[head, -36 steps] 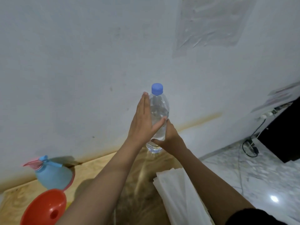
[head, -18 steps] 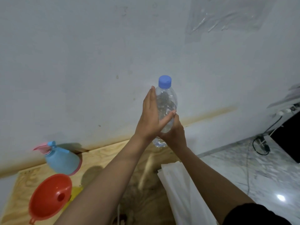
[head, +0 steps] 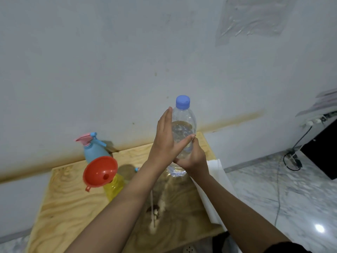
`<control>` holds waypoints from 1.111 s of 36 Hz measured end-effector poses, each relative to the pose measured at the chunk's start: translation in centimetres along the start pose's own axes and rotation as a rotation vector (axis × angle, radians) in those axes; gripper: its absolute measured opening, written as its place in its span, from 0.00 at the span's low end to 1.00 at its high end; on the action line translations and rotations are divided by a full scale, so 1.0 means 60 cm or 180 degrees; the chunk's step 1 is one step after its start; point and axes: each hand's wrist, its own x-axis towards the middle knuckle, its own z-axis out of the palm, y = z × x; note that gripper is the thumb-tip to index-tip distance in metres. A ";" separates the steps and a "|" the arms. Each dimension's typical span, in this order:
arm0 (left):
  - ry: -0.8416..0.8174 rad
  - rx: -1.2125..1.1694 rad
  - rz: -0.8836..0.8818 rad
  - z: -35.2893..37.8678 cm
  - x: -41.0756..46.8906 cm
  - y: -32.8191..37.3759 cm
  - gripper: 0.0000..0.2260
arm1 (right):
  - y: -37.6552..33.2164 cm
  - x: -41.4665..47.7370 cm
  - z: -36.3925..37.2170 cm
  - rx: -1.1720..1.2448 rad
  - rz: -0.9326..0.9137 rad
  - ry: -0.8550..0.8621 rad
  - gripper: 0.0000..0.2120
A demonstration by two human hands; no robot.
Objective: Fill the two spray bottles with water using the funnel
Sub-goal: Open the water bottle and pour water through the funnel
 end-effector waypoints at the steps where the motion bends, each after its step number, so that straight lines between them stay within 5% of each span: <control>1: 0.0010 -0.0002 0.0023 -0.007 -0.012 0.003 0.42 | -0.008 -0.011 -0.002 0.0019 -0.0014 -0.0002 0.43; 20: -0.0094 -0.0210 0.0192 -0.055 -0.180 0.032 0.42 | -0.112 -0.180 -0.053 0.0320 0.1218 -0.0467 0.41; 31: -0.0533 -0.0594 0.0305 -0.097 -0.152 0.056 0.29 | -0.133 -0.168 -0.081 0.1309 0.1016 -0.0499 0.44; 40: -0.0719 -0.0871 0.0331 -0.109 -0.109 0.096 0.16 | -0.155 -0.145 -0.105 0.1128 0.0833 -0.0204 0.48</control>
